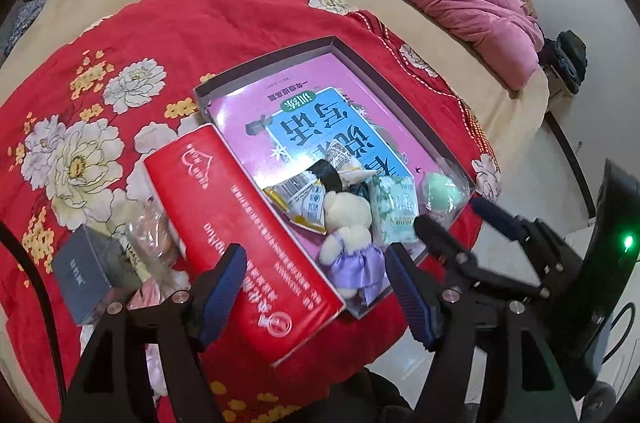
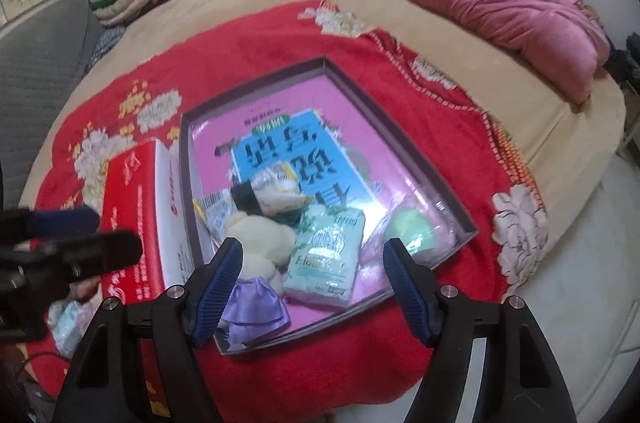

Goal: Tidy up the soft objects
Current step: 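Move both tools back over the pile of items beside the tray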

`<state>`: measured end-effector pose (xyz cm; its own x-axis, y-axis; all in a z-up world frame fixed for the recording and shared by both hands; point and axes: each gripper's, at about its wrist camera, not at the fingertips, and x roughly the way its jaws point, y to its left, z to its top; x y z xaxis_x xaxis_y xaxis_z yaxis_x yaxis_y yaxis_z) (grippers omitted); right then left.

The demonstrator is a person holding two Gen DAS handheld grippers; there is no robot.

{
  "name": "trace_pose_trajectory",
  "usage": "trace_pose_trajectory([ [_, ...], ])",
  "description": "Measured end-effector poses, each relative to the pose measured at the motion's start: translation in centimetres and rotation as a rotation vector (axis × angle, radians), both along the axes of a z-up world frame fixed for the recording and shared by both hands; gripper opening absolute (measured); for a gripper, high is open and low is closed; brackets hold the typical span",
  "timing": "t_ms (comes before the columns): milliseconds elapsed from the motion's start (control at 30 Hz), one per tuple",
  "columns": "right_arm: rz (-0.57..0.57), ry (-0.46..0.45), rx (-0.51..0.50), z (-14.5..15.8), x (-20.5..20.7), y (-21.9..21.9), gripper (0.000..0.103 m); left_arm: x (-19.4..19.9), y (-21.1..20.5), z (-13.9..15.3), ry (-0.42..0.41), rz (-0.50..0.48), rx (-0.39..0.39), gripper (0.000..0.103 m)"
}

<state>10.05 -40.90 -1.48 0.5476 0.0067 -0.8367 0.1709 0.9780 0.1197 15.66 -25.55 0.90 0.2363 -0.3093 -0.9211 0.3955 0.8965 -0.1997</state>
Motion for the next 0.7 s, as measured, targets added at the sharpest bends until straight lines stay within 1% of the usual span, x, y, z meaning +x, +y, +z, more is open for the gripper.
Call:
trace_pose_trajectory([
  [67,-0.005,-0.012,-0.004,0.6,-0.2,0.0,0.076,-0.4,0.4,0.3,-0.011,0.000,0.002,0.080],
  [300,-0.010,-0.031,-0.023,2.0,-0.8,0.5,0.076,-1.6,1.6,1.9,-0.049,0.004,-0.016,0.080],
  [467,-0.037,-0.055,0.014,3.3,-1.7,0.0,0.076,-2.4,2.4,3.2,-0.094,0.015,-0.036,0.081],
  [700,-0.072,-0.091,0.010,5.1,-2.5,-0.4,0.076,-3.6,3.9,3.8,-0.108,0.028,-0.044,0.081],
])
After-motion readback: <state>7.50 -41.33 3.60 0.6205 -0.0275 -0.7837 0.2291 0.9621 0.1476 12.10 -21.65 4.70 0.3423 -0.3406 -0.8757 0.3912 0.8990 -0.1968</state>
